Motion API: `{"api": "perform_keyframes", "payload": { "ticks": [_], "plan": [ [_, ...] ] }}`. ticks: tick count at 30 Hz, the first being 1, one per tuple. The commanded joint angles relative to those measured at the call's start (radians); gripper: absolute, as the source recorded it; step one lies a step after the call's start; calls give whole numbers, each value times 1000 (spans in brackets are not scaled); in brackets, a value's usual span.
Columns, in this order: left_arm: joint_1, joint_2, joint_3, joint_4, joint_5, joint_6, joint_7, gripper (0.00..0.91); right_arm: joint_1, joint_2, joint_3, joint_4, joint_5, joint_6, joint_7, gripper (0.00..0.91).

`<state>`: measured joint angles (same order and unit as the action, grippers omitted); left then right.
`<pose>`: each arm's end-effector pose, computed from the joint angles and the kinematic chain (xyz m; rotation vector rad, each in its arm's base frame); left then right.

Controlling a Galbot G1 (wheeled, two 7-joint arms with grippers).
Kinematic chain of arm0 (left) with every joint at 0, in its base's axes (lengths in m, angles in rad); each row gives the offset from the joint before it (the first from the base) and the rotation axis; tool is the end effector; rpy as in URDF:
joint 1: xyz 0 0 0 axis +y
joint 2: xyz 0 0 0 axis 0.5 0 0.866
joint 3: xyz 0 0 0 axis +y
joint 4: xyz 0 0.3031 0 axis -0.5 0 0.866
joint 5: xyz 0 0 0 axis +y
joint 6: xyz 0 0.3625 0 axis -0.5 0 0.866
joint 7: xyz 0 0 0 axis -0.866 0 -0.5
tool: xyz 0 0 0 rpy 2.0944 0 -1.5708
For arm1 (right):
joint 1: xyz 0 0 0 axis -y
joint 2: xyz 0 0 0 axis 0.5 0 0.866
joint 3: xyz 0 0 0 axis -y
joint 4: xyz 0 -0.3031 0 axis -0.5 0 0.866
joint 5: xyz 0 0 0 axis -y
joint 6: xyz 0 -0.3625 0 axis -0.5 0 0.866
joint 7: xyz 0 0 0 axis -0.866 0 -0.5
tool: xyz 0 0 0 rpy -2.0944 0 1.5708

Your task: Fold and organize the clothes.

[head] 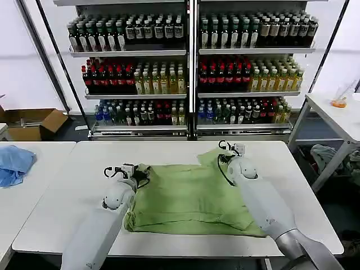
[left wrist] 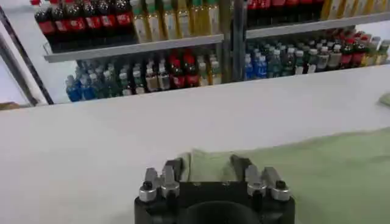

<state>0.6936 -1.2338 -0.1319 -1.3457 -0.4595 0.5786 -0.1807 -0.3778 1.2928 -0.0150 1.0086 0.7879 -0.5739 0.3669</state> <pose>0.4473 -0.0003 -0.2687 -0.1392 -2.5639 -0.1411 0.5294 0.0151 -0.2448 -0.0252 -2.4767 -0.0620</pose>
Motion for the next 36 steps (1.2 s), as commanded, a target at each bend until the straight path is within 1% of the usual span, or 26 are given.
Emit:
{"api": "perform_keyframes", "payload": {
  "ticks": [1, 6, 10, 13, 21, 26, 31, 32, 33, 36],
  "plan": [
    [10, -3, -2, 0, -12, 1, 3, 20, 12, 24, -16, -74, -6, -4, -37, 0],
    [14, -10, -8, -14, -22, 0, 9, 20, -4, 22, -14, -31, -11, 0, -46, 0],
    [17, -11, -24, -36, -43, -4, 4, 20, -21, 5, -21, 24, -80, 68, -47, 0],
    [26, -5, -40, -63, -64, -28, -2, 20, -41, -17, -13, 91, -96, 84, -33, 0],
    [72, 30, -75, -148, -107, -68, -9, 20, -116, -94, 35, 309, -53, 82, -16, 0],
    [100, 36, -81, -196, -122, -76, -1, 20, -170, -117, 71, 408, -41, 77, -3, 0],
    [132, 39, -87, -242, -125, -74, 10, 20, -279, -151, 113, 570, -37, 60, 8, 0],
    [136, 40, -88, -248, -125, -74, 10, 20, -283, -156, 117, 570, -36, 59, 9, 0],
    [147, 44, -91, -265, -126, -72, 11, 20, -319, -169, 132, 626, -31, 52, 14, 0],
    [172, 57, -100, -302, -131, -69, 12, 20, -387, -196, 165, 720, -27, 45, 18, 0]
  ]
}}
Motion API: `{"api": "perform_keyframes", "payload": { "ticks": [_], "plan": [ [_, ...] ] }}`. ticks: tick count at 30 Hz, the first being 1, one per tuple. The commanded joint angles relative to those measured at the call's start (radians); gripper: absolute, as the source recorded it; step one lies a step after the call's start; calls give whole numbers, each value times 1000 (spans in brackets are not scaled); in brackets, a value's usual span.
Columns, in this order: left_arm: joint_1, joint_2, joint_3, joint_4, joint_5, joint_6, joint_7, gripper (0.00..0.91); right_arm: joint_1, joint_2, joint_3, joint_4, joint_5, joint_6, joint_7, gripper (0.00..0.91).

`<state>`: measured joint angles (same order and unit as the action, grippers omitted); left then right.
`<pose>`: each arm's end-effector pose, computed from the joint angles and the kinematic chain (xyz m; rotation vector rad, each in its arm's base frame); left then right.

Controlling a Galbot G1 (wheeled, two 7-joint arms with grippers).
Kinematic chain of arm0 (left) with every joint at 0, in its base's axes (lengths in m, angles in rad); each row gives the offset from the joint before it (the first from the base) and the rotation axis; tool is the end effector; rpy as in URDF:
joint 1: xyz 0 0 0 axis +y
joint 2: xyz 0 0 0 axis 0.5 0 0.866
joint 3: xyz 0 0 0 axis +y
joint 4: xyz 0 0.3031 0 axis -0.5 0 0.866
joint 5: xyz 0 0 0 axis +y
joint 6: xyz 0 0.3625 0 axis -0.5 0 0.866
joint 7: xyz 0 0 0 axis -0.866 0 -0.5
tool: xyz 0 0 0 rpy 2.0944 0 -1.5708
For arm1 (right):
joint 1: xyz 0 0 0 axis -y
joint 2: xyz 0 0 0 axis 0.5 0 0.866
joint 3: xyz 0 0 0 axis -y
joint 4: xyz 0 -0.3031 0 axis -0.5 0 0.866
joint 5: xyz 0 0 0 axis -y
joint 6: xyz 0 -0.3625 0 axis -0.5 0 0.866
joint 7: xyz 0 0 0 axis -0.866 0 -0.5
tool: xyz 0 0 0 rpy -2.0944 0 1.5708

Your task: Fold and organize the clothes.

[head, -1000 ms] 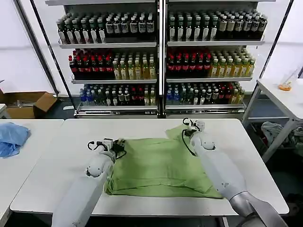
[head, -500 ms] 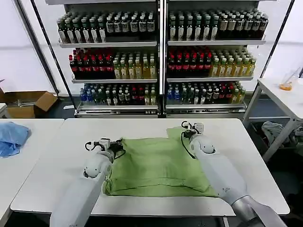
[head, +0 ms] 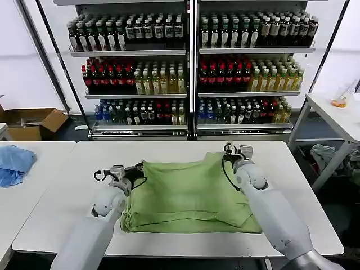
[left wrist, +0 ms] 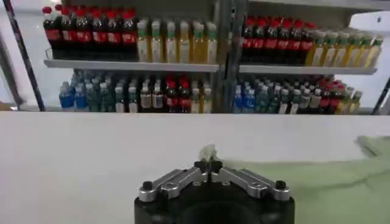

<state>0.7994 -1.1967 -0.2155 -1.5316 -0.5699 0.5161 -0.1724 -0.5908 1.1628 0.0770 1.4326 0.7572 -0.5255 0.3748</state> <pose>0.4169 0.0137 -0.2406 -0.1936 -2.6897 0.0561 0.4606 0.0023 -0.2034 0.0589 -2.6974 -0.0714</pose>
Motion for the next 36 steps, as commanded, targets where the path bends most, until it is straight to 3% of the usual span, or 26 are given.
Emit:
{"api": "perform_keyframes", "payload": {
  "ticks": [1, 14, 23, 31, 32, 33, 34, 35, 36],
  "plan": [
    [76, 26, -21, -127, -24, -6, 3, 20, -193, -74, 83, 322, 4, -4, 11, 0],
    [243, 71, -67, -269, 1, -3, 19, 20, -503, -173, 214, 580, 1, -1, -1, 0],
    [359, 63, -88, -332, 85, -9, 41, 20, -658, -128, 274, 655, -46, -2, 3, 0],
    [421, 61, -109, -349, 137, -5, 56, 30, -683, -105, 282, 620, -66, -8, 34, 0],
    [425, 59, -110, -349, 139, -4, 58, 71, -680, -101, 280, 608, -70, -8, 45, 0],
    [428, 58, -111, -349, 142, -4, 60, 423, -679, -100, 280, 607, -70, -8, 45, 0],
    [430, 55, -110, -350, 147, -4, 60, 907, -671, -94, 276, 588, -81, -9, 48, 222],
    [431, 52, -108, -349, 153, -3, 59, 907, -666, -91, 274, 580, -90, -16, 48, 907],
    [431, 52, -106, -348, 158, -4, 60, 907, -663, -89, 270, 577, -94, -20, 49, 907]
  ]
}}
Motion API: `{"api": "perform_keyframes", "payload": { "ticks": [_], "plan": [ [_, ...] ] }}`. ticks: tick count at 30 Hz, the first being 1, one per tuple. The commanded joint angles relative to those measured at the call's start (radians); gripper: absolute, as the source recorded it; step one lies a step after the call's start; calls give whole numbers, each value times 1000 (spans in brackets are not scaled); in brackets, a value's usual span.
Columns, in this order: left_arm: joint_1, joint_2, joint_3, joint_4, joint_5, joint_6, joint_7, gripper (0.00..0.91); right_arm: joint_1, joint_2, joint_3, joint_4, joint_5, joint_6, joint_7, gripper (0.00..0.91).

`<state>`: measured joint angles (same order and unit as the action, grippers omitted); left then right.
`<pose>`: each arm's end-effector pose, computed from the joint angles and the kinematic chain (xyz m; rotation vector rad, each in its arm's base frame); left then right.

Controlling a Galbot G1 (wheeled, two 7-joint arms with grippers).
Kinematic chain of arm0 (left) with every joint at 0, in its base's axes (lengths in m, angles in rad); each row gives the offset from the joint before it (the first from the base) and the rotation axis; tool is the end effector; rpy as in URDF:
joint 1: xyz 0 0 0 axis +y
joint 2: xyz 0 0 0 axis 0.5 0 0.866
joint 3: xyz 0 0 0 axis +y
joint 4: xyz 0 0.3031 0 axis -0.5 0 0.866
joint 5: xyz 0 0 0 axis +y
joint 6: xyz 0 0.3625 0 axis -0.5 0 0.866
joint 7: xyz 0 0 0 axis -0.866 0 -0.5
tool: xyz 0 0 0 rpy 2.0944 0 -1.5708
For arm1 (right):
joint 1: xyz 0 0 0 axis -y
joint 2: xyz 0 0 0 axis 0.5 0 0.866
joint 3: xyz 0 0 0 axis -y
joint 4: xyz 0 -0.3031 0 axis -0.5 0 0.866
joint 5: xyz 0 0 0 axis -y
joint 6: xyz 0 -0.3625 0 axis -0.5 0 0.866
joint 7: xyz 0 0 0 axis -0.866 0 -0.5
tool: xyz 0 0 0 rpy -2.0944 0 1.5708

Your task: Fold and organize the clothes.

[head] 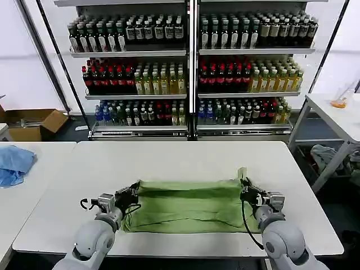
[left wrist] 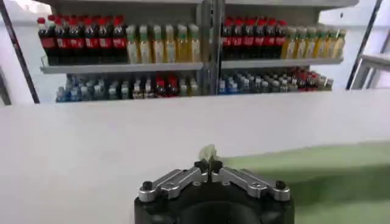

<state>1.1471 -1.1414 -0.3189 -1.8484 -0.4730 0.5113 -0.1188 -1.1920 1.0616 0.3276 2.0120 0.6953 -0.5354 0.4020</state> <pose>0.3182 0.0204 -0.2477 -0.2702 -2.6842 -0.0251 0.2950 -0.0166 -0.2053 0.0706 -2.7090 -0.0781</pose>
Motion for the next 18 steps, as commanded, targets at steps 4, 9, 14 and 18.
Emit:
{"api": "perform_keyframes", "payload": {
  "ticks": [4, 9, 14, 18],
  "plan": [
    [77, -20, 7, -10, 84, -17, 11, 907, -48, 27, 0, -34, -106, 40, 18, 907],
    [65, -44, 3, 8, 87, -73, -26, 907, -71, 24, 5, -10, -130, 99, 17, 907],
    [108, -63, -12, -43, 106, -106, -90, 907, -125, 13, 22, 47, -185, 133, 7, 907],
    [174, -103, -29, -84, 153, -140, -149, 907, -178, 14, 41, 95, -201, 141, 6, 907]
  ]
}}
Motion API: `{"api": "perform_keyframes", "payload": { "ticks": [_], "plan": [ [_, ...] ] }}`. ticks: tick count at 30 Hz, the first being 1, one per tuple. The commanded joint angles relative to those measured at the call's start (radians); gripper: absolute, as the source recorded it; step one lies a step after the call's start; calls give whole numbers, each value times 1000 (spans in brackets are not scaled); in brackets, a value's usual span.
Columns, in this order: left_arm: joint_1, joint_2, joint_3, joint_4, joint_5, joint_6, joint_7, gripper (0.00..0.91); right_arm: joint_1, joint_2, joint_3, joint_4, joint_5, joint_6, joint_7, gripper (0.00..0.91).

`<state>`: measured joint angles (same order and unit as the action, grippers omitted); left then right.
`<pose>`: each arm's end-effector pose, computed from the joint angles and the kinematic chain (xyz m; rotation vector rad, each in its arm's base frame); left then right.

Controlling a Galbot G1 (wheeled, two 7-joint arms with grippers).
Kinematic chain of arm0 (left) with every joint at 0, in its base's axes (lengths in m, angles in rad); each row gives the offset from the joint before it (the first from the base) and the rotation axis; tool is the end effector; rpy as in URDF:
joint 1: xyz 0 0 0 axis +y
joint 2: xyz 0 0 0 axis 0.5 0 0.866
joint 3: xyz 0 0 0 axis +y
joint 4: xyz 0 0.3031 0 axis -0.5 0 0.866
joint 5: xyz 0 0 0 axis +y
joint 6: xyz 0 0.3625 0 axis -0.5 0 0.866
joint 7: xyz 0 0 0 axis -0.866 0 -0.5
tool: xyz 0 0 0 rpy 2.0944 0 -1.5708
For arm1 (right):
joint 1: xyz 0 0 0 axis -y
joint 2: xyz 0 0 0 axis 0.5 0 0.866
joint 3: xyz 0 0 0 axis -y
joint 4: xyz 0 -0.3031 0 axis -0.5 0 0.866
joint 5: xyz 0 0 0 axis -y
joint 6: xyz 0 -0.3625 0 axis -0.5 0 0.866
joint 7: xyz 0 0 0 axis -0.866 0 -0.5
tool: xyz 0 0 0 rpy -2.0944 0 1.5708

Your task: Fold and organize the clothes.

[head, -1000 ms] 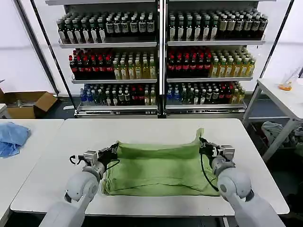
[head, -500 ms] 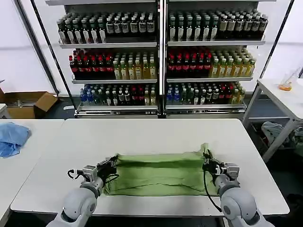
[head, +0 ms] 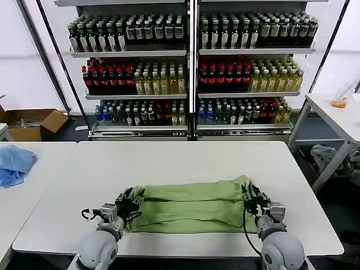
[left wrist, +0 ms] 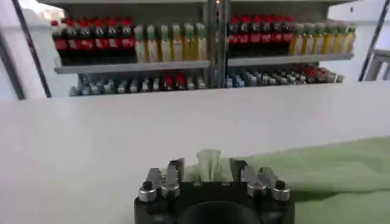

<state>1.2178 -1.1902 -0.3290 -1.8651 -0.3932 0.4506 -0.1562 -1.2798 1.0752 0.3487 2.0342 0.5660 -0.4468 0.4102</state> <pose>0.3000 0.0113 -0.2635 -0.1938 -2.7192 -0.0445 0.2759 -0.0175 -0.2205 -0.0188 -2.7789 0.0089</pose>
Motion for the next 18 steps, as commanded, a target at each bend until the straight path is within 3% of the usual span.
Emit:
{"api": "perform_keyframes", "payload": {
  "ticks": [1, 6, 18],
  "plan": [
    [110, -61, -19, -70, 79, -85, -121, 907, -100, 1, 22, 74, -77, 55, -3, 907],
    [134, -122, -8, -58, 144, -127, -191, 907, -138, -6, 23, 59, -141, 86, -18, 907],
    [108, -194, 9, 41, 230, -148, -206, 907, -141, -14, 20, 54, -140, 89, -11, 907]
  ]
}}
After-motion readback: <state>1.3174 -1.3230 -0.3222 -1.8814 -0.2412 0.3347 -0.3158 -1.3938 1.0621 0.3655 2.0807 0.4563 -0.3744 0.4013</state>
